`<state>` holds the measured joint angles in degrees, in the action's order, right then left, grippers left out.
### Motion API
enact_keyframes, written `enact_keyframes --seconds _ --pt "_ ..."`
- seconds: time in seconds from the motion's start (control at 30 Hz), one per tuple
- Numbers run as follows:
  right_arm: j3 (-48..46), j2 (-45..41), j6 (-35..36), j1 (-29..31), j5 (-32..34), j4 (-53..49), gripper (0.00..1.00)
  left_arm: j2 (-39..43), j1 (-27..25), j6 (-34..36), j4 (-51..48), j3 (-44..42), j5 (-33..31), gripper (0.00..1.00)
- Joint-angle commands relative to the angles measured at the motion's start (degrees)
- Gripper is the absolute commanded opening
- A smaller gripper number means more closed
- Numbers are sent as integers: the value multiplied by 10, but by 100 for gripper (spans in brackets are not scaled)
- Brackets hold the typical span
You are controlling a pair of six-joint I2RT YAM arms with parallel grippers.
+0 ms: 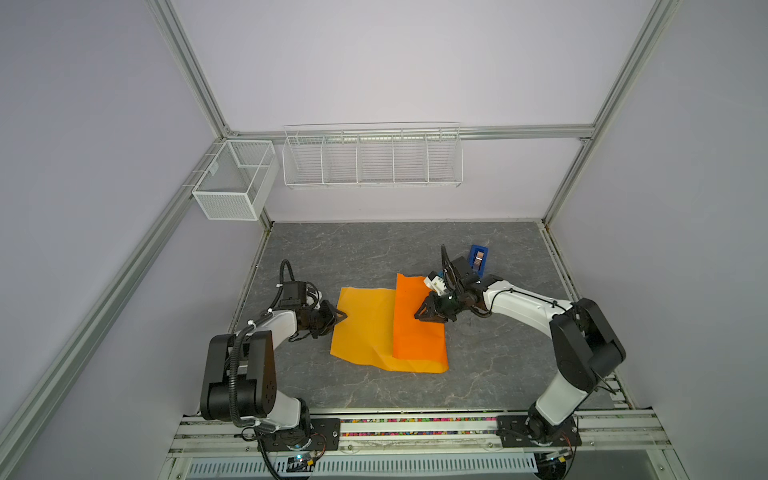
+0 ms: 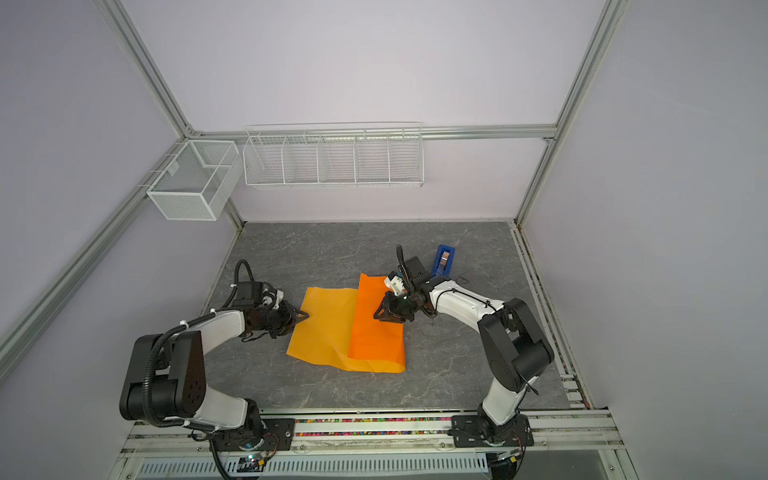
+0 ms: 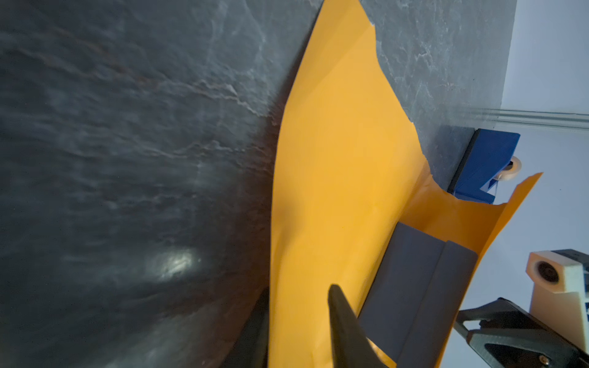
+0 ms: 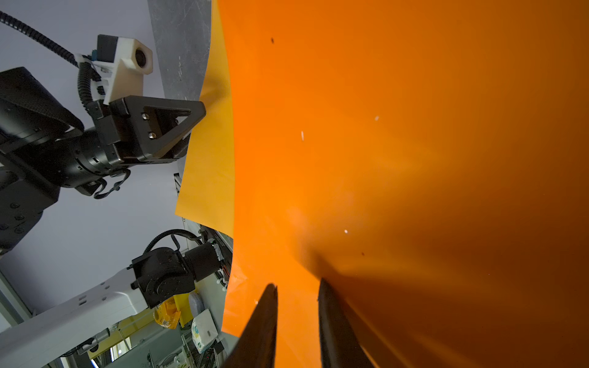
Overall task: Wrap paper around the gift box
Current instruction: 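Release the paper with the left gripper and move it to the opposite paper edge, then grasp the opposite paper edge with the left gripper and lift it over the box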
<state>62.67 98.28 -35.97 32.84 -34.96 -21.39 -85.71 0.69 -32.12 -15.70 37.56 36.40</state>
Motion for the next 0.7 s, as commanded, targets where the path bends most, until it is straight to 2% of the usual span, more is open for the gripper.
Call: enact_keyframes --seconds 0.0,0.13,0.33,0.67 --pt "-4 13 6 5 21 -37 26 10 2 26 -21 16 -20 25" --pt "-1 13 7 8 21 -38 26 11 2 33 -26 20 -36 28" --pt "0 10 10 9 24 -43 26 1 2 34 -19 26 -37 26" --pt "2 9 9 11 27 -46 26 10 1 39 -18 23 -36 6"
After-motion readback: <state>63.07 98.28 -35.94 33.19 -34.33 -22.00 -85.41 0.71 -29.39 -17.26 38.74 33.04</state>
